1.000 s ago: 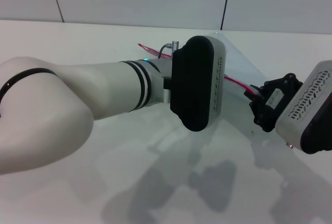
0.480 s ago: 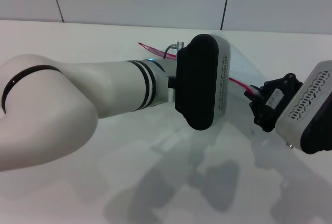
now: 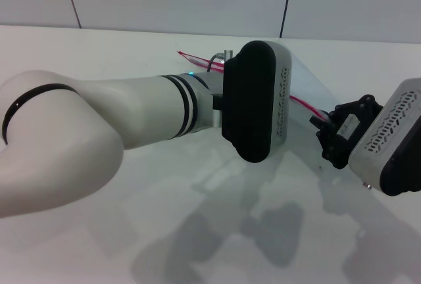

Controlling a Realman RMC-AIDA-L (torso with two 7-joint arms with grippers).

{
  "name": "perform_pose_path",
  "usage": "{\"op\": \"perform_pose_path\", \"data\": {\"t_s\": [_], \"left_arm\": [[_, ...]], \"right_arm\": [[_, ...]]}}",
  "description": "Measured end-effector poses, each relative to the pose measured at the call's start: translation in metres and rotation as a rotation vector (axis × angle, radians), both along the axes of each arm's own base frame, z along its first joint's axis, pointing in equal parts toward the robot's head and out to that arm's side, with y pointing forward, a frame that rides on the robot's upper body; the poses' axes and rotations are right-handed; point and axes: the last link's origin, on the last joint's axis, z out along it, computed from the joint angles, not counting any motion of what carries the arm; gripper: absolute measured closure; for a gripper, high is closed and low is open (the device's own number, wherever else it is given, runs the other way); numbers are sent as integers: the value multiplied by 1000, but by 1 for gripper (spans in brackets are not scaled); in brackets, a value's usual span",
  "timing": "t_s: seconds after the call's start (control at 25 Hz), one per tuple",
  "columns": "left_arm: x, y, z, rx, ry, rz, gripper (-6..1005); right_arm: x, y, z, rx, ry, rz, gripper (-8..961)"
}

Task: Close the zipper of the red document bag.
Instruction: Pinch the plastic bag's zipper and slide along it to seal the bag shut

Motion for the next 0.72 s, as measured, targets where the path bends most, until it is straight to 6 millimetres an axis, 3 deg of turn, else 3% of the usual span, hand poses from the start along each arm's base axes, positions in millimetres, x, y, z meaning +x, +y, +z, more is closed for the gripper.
{"op": "perform_pose_path", "data": {"t_s": [0.56, 0.72], "left_arm": [[1, 2, 2, 9, -15, 4, 906], [-1, 2, 3, 13, -18, 12, 904]], "right_arm": [[1, 1, 1, 3, -1, -3, 905], [2, 1, 1, 5, -3, -6, 904]]}}
